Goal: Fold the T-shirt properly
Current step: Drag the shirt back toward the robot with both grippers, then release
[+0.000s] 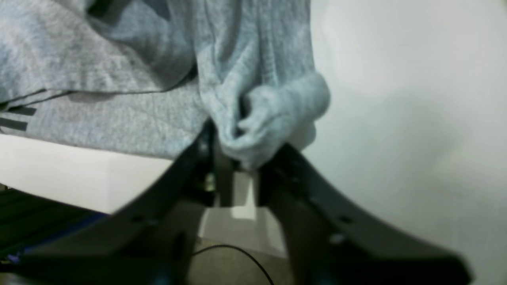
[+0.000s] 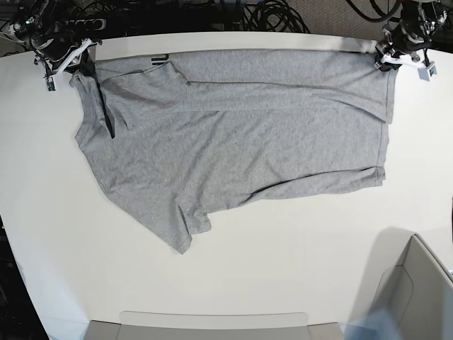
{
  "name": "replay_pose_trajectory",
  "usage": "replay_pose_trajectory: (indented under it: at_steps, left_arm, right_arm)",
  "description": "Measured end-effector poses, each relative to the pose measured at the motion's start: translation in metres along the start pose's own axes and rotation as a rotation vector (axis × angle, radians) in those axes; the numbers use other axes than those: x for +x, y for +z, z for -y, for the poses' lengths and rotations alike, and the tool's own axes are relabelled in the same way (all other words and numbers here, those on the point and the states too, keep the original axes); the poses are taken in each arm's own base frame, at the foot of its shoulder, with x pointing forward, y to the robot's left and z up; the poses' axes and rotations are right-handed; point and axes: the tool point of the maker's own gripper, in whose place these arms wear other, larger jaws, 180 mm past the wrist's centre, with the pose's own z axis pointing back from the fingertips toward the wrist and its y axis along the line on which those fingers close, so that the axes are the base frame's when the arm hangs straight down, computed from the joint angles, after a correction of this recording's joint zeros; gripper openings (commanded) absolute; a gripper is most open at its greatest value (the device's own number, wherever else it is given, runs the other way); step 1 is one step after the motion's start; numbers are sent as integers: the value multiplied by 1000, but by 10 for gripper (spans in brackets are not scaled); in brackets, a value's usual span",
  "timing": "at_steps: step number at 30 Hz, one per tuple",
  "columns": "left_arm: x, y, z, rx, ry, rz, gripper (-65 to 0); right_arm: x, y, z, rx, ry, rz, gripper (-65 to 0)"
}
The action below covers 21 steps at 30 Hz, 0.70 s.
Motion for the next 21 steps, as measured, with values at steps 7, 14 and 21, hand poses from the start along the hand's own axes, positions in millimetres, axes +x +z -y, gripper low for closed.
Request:
replay_pose_trajectory:
  at_steps: [7, 14, 21]
  left_arm:
    - [4, 12, 11, -13, -45, 22, -444]
    - [-4, 17, 13, -15, -55, -34, -445]
    - [46, 52, 5, 17, -62, 137, -445]
  right_arm:
    - [-12, 16, -11, -36, 79, -79, -447]
    - [-25, 26, -13, -44, 101, -126, -447]
    - [-19, 62, 29, -207, 81, -116, -448]
